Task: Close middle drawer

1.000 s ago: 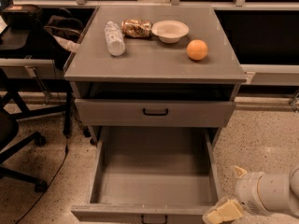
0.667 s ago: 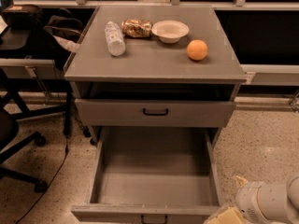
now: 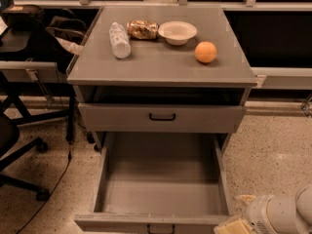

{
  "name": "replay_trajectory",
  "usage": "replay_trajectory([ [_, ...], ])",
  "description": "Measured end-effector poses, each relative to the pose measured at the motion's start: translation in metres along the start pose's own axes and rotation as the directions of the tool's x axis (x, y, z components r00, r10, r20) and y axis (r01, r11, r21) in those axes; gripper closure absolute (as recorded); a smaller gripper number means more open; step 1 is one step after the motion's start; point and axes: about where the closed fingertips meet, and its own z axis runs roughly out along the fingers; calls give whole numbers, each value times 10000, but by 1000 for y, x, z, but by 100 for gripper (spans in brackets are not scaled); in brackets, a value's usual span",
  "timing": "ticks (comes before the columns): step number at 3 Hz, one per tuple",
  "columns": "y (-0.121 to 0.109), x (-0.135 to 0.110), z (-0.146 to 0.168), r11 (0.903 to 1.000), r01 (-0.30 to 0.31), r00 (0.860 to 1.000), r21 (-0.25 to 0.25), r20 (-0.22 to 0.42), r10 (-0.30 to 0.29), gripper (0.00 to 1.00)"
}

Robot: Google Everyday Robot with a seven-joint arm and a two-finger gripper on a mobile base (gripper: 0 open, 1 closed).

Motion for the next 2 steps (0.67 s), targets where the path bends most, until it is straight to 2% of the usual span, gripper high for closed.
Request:
replay_trajectory([
  [1,0,0,0,10000,0,10000,0,0,0,55],
  [2,0,0,0,10000,1,10000,0,0,-1,80],
])
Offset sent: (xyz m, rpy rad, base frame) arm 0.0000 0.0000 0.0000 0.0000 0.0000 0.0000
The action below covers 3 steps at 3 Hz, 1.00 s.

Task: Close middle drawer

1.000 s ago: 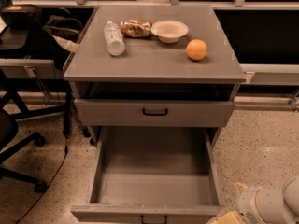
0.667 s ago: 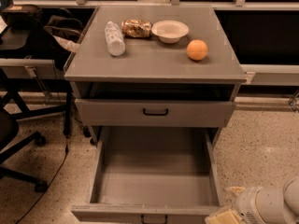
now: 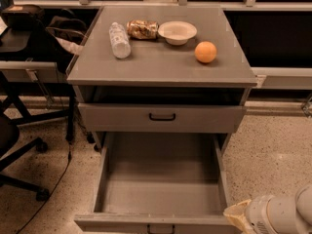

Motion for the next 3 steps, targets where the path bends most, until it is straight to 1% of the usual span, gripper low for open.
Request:
replay_trajectory([
  [1,4,0,-2,9995,178,9996,255,212,-184,100],
  [2,1,14,8,9969,-404,9983,673,436,375,100],
  [3,-18,34,36,9863,-1230,9914,1099,592,1170,100],
])
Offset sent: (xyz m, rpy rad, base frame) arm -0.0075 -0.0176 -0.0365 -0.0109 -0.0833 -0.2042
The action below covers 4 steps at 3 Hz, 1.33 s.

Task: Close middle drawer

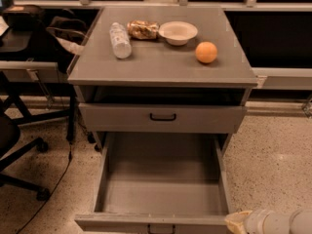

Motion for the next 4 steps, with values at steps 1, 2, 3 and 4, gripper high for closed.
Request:
replay_trajectory([
  [1,-8,12,22,9991,-431,9991,7,-18,431,100],
  [2,-8,12,22,9991,-431,9991,7,-18,431,100],
  [3,-8,17,27,9980,-584,9983,243,34,584,100],
  [4,-12,30,36,9940,-984,9951,487,-52,988,100],
])
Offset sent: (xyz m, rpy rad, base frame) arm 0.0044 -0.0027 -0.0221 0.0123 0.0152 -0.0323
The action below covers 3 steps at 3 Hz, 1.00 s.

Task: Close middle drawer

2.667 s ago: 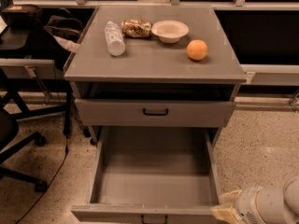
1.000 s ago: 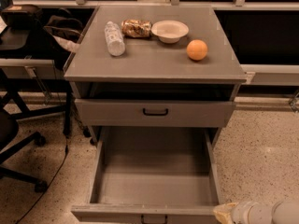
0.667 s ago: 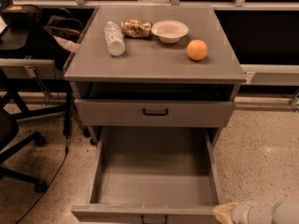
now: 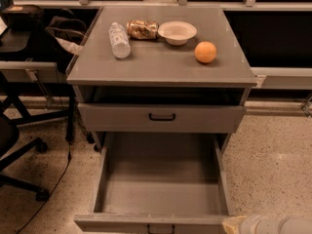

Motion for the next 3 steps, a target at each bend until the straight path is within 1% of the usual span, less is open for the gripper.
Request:
replay_trajectory([
  [1,-3,12,10,9991,-410,9991,81,-124,411,100],
  [2,-4,35,21,9959,-906,9942,-39,-583,902,100],
  [3,-4,49,26,9925,-1218,9885,-70,-911,1206,100],
])
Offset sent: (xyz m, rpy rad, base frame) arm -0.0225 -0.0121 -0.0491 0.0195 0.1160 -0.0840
